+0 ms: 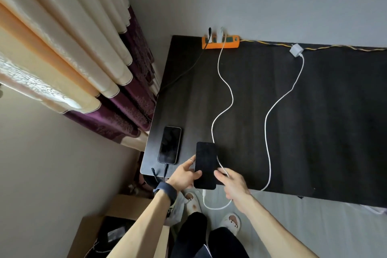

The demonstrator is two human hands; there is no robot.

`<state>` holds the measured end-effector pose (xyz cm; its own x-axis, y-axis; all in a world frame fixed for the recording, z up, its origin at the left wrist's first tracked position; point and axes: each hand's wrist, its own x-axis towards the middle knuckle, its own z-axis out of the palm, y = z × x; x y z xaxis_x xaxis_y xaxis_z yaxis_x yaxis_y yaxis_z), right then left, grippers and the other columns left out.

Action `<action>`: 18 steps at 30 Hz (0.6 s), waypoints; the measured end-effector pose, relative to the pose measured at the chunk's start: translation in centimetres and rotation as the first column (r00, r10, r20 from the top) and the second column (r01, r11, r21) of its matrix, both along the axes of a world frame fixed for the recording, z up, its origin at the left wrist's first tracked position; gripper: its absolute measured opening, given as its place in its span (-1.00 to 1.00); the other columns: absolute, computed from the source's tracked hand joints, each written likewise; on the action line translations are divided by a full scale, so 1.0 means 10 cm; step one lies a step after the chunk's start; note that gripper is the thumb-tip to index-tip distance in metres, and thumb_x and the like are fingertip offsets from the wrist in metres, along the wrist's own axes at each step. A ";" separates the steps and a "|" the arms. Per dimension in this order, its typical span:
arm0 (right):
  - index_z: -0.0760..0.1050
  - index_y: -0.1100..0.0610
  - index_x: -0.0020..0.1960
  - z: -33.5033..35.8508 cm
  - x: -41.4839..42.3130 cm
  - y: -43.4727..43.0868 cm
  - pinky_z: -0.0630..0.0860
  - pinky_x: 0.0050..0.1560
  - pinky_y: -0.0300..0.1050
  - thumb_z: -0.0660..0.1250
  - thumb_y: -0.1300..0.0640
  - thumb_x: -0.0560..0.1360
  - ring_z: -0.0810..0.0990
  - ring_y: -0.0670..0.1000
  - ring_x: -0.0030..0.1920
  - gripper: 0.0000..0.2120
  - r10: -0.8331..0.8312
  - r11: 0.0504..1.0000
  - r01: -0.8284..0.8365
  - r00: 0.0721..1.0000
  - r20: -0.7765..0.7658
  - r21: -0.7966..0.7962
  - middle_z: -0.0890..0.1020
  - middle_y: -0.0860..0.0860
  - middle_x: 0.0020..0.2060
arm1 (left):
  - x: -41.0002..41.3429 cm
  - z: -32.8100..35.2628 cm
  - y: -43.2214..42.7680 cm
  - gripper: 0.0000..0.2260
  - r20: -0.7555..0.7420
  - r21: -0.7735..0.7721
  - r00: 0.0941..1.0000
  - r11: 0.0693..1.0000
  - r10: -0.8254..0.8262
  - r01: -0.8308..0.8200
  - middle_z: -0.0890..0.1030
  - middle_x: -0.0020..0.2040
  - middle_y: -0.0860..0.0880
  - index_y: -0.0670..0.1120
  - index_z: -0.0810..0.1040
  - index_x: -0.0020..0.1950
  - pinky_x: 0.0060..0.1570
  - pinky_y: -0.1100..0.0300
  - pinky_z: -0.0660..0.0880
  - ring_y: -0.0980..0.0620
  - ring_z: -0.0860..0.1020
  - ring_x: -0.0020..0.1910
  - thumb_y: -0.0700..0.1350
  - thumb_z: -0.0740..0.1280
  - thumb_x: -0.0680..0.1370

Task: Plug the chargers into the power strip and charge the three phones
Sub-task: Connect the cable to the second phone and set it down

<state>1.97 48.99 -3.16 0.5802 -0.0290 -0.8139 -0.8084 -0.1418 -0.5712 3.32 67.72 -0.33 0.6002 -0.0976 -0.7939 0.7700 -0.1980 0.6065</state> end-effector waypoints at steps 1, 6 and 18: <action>0.61 0.03 0.21 -0.05 0.05 0.07 0.47 -0.30 -0.23 0.43 0.00 0.53 0.53 -0.12 -0.23 -0.72 0.000 0.999 0.001 1.000 0.028 -0.052 0.67 -0.01 0.01 | 0.08 -0.03 0.00 -0.51 0.013 0.022 1.000 0.999 -0.028 0.028 0.59 -0.17 -0.07 0.02 0.28 0.47 -0.47 0.33 0.39 0.16 0.51 -0.48 -0.32 0.26 0.61; 0.58 0.20 0.26 -0.23 0.30 0.45 0.45 0.13 -0.19 0.36 0.12 0.58 0.59 -0.01 0.07 -0.71 0.112 0.975 -0.092 0.989 0.092 -0.203 0.66 0.04 0.08 | 0.30 -0.22 0.15 -0.57 0.089 0.482 0.924 0.828 -0.372 0.287 0.62 0.20 -0.16 -0.02 0.36 0.46 0.14 0.10 0.49 -0.20 0.57 0.18 -0.14 0.27 0.58; 0.55 0.13 0.23 -0.42 0.59 0.84 0.46 0.16 -0.13 0.28 0.07 0.61 0.61 0.14 0.15 -0.75 0.175 0.881 -0.140 0.984 0.036 -0.451 0.67 0.08 0.14 | 0.40 -0.62 0.73 -0.33 0.072 0.759 0.893 0.605 -0.445 0.241 0.09 0.53 -0.13 0.23 0.06 0.58 0.30 -0.06 0.42 -0.18 0.11 0.45 0.08 0.32 0.54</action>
